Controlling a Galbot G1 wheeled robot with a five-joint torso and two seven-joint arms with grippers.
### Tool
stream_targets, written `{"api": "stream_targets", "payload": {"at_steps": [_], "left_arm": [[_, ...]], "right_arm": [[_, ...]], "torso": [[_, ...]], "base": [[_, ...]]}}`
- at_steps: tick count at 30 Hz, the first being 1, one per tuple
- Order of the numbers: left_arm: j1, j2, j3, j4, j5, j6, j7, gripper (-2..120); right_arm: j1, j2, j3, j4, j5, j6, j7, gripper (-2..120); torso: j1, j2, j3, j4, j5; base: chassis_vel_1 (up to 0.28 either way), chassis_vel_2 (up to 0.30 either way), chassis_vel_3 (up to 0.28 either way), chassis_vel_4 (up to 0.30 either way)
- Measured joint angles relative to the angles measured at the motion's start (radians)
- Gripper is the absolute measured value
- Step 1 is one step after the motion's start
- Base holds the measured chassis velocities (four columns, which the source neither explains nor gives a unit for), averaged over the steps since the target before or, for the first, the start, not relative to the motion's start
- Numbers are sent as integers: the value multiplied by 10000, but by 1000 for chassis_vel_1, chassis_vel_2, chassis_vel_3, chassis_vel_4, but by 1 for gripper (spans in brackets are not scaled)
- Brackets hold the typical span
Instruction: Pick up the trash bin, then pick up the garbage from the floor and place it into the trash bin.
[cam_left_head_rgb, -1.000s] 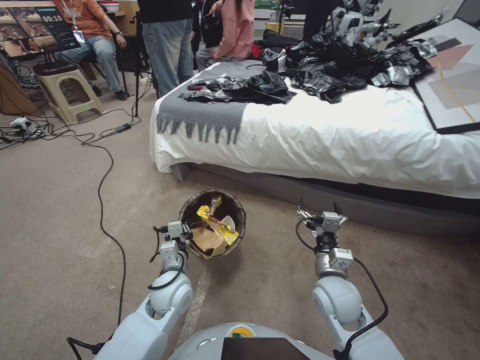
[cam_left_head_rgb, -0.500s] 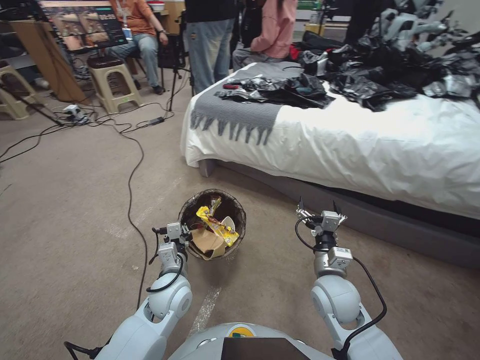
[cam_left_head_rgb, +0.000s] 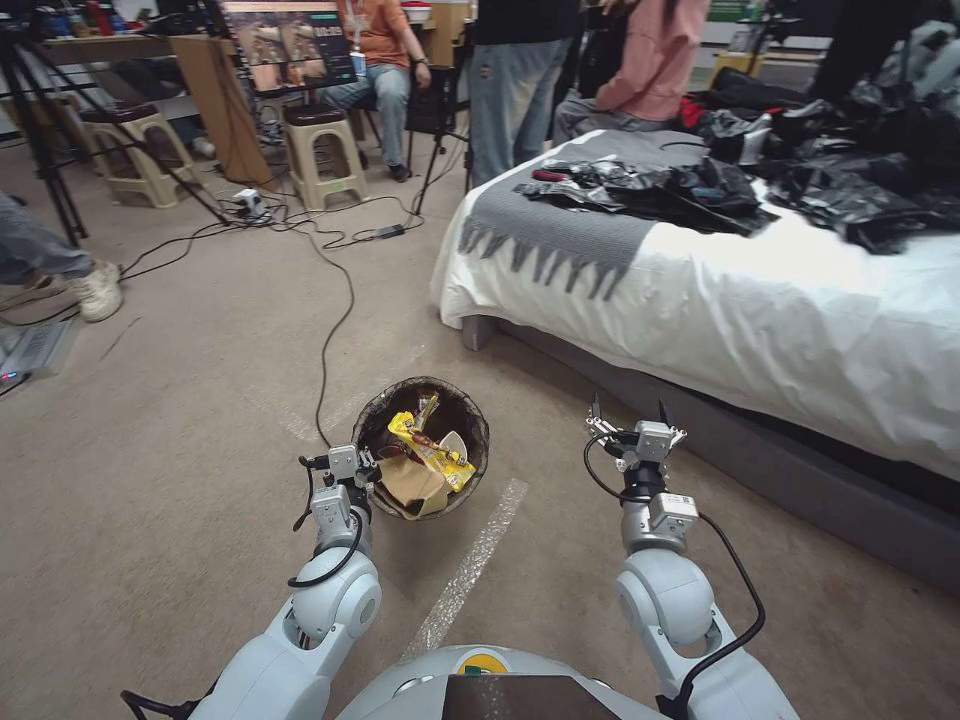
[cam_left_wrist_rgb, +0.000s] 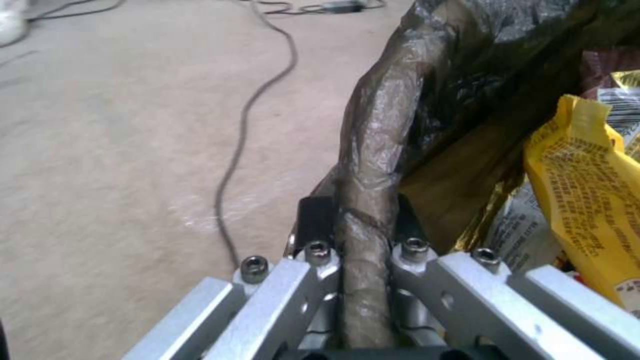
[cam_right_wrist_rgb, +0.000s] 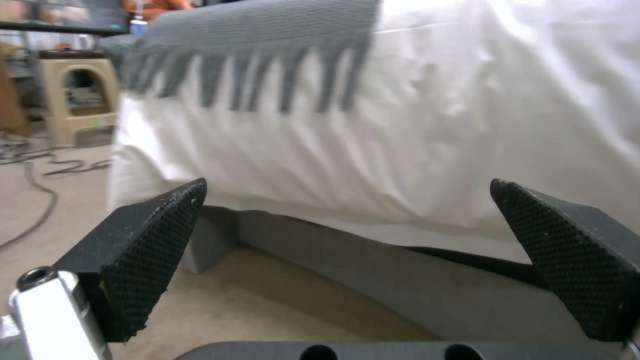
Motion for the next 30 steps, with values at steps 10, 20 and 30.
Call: {"api": "stream_targets", "payload": {"at_steps": [10, 20, 30], "left_arm": [[107, -23, -134, -131, 1, -1, 5, 2], [157, -90, -194, -156, 35, -6, 13, 2], [266, -104, -232, -235, 66, -22, 28, 2]], "right_arm": [[56, 78, -150, -20, -43, -19, -6, 100], [99, 73, -180, -59, -73, -23, -15, 99], [57, 112, -253, -64, -99, -2, -37, 98]], "torso": [[1, 0, 0, -3, 0], [1, 0, 0, -1, 0], [1, 0, 0, -2, 0]], "base": [[99, 97, 98, 94], [94, 93, 88, 94], [101, 101, 103, 93]]}}
